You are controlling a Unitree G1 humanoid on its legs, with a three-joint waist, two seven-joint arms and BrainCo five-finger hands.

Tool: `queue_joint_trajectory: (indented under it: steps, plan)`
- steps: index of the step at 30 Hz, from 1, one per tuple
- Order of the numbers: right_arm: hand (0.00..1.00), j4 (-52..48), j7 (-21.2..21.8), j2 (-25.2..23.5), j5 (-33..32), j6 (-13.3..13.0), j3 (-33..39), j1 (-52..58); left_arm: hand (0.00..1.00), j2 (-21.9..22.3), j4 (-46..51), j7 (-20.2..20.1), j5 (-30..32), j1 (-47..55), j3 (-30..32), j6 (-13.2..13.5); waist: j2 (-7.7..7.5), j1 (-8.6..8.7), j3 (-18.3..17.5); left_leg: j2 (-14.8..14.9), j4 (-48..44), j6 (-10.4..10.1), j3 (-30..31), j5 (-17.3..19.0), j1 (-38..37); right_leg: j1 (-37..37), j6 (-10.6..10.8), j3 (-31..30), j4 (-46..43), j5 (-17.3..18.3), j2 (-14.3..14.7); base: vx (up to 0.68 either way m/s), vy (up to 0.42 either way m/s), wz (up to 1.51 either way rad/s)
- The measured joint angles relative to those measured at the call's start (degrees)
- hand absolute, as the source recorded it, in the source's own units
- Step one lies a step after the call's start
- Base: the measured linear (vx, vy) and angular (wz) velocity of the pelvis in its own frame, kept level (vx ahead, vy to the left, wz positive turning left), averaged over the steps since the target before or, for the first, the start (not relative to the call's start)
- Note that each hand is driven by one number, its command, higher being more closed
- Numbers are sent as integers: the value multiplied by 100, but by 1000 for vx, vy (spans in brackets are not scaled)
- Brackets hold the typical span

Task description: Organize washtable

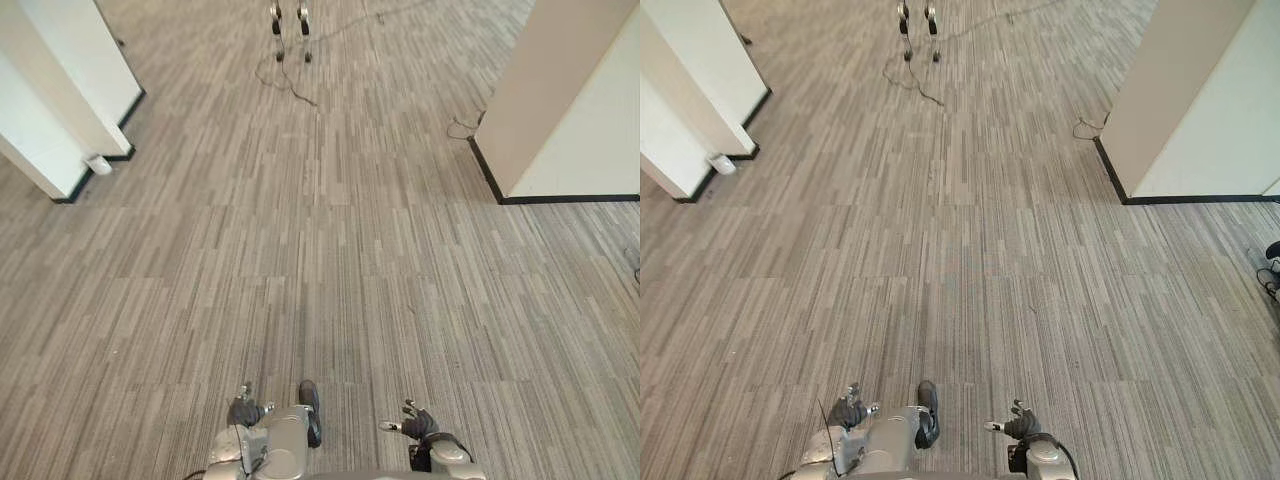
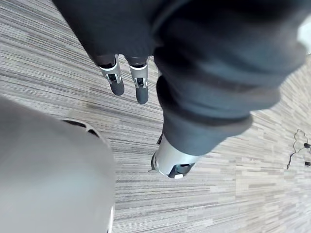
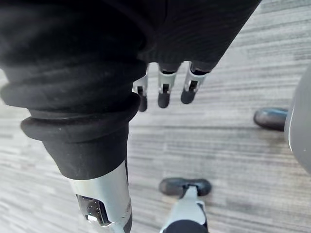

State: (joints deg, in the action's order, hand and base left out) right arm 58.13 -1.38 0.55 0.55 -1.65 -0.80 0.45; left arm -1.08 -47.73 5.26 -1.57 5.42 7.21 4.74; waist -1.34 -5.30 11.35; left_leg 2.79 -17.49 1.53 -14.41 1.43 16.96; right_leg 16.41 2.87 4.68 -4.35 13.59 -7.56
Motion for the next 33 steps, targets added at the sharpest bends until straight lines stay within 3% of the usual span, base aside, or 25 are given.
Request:
queue_joint_trajectory:
  steps: [1, 4, 5, 7, 9, 10, 11, 12, 14, 16, 17, 19, 20, 21, 22, 23, 24, 26, 27, 30, 32, 33]
  plan:
    - [0, 5, 1, -13, 3, 6, -2, 37, 0, -27, -37, 0, 3, -14, -16, -6, -24, -2, -24, -131, -241, 324, 47, 200, -19, -214, 14, -19, -685, 2, -141, 761, 412, 2]
    - [0, -45, 30, -22, 6, -27, 127, -17, 0, -258, -389, 0, 11, -219, -215, -116, -210, 148, 62, -558, -81, 481, 156, 624, -805, -1194, 478, -214, -3750, -488, -547, 615, 349, 31]
    - [0, -68, 34, -14, 6, -51, 155, -15, 0, -342, -491, -1, 14, -234, -311, -174, -246, 217, 124, -732, 77, 567, 257, 748, -1350, -1457, 398, -154, -4781, -443, -678, 662, 314, 55]
    - [0, -122, 35, 26, 8, -69, 150, -18, 0, -352, -606, 14, 14, -192, -346, -183, -191, 286, 169, -834, 485, 619, 434, 847, -2183, -1838, 167, 210, -5317, -151, -657, 554, 195, 44]
    - [0, -259, 38, 89, 7, -116, 167, -21, 0, -353, -713, 8, 30, -228, -555, -203, -146, 378, 183, -781, 982, 619, 754, 853, -2883, -2584, -39, 803, -4678, 248, -369, 543, 93, 57]
    - [0, -305, 39, 113, 7, -129, 178, -26, 0, -354, -720, -3, 52, -262, -565, -204, -143, 442, 187, -756, 1073, 599, 856, 865, -2980, -2783, -45, 930, -4294, 258, -277, 538, 41, 77]
    - [0, -341, 36, 147, 8, -164, 283, -34, 0, -345, -751, -4, 82, -284, -613, -210, -119, 525, 212, -713, 1263, 538, 1008, 901, -3185, -3114, -53, 1144, -3365, 156, -126, 555, 25, 78]
    - [0, -320, 28, 203, 6, -158, 337, -30, 0, -342, -751, -7, 126, -276, -671, -207, -99, 550, 243, -684, 1441, 426, 1106, 968, -3429, -3300, -36, 1321, -2227, -269, 9, 565, 15, 76]
    - [0, -312, 35, 201, -39, -125, 457, -9, 0, -350, -751, -9, 135, -219, -668, -206, -124, 575, 248, -692, 1581, 184, 1161, 1141, -3731, -3387, -70, 1504, -915, -909, 148, 606, -31, 55]
    - [0, -343, 39, 143, -39, -108, 549, -1, 0, -344, -750, -13, 185, -142, -653, -202, -155, 646, 250, -696, 1477, 58, 1329, 1529, -4180, -3486, -234, 1516, -592, -1057, 179, 698, -83, 67]
    - [0, -420, 43, 164, -5, -87, 553, -13, 0, -244, -752, -17, 226, -83, -624, -196, -74, 689, 212, -592, 1236, 62, 1509, 1694, -4268, -3657, -653, 1299, -1166, -1496, 249, 764, -125, 65]
    - [0, -535, 51, 171, 7, -66, 651, 48, 0, -131, -737, -21, 243, -55, -462, -185, 51, 710, 126, -430, -6, -4, 1579, 1702, -3841, -3664, -774, 1315, -1650, -1658, 279, 914, -203, 41]
    - [0, -642, 48, 262, 4, -54, 740, 75, 0, 55, -723, -21, 244, -36, -285, -187, 361, 745, 115, -153, -1462, -392, 1500, 1464, -3294, -3403, -766, 1433, -1616, -1492, 488, 742, -174, 11]
    - [0, -737, 37, 314, 6, -30, 730, 93, 0, 149, -681, -25, 251, -15, -116, -198, 522, 727, 119, 110, -2602, -905, 1402, 1055, -2811, -3179, -862, 1433, -1530, -1337, 686, 707, -135, -10]
    - [0, -767, 33, 335, 3, -12, 717, 94, 0, 192, -595, -33, 253, 4, 28, -200, 595, 683, 139, 390, -3566, -1094, 1284, 975, -2369, -2930, -932, 1413, -1489, -1152, 845, 550, -94, -23]
    - [0, -749, 30, 320, 1, 12, 705, 112, 0, 198, -554, -32, 256, -7, 94, -200, 580, 649, 166, 656, -4227, -1023, 1056, 1017, -2044, -2608, -951, 1391, -1402, -995, 952, 796, -139, -13]
    - [0, -713, 27, 266, -3, 48, 688, 169, 0, 142, -489, -25, 256, -39, 140, -206, 449, 594, 217, 866, -4607, -836, 851, 1132, -1696, -2056, -908, 1372, -1210, -836, 971, 643, -110, 0]
    - [0, -715, 17, 170, -22, 60, 575, 272, 0, 62, -325, -24, 245, -23, 140, -194, 245, 438, 188, 966, -4400, -531, 549, 1314, -1134, -1421, -860, 1256, -827, -657, 935, 633, -101, -6]
    - [0, -713, 20, 122, -46, 61, 515, 276, 0, 76, -190, -21, 236, -16, 138, -164, 205, 372, 172, 977, -3808, -340, 416, 1429, -745, -1084, -752, 1185, -546, -657, 919, 618, -27, -30]
    - [0, -621, 6, -71, -68, 52, 503, 208, 0, 113, -82, -16, 214, -24, 137, -78, 168, 209, 200, 652, -1211, -427, 420, 1320, -234, -552, -510, 876, -231, -461, 667, 465, 102, -45]
    - [0, -523, 4, -55, -64, 34, 374, 201, 0, 168, -4, 8, 200, 9, 134, -58, 220, 114, 165, 604, 75, -616, 488, 1074, -135, -395, -312, 672, -202, -170, 554, 444, 226, -63]
    - [0, -416, 3, 1, -65, 30, 278, 126, 0, 133, -17, 8, 108, 21, 136, -41, 223, 116, 136, 622, 118, -617, 616, 768, -88, -208, -156, 540, -226, 48, 493, 462, 292, -62]
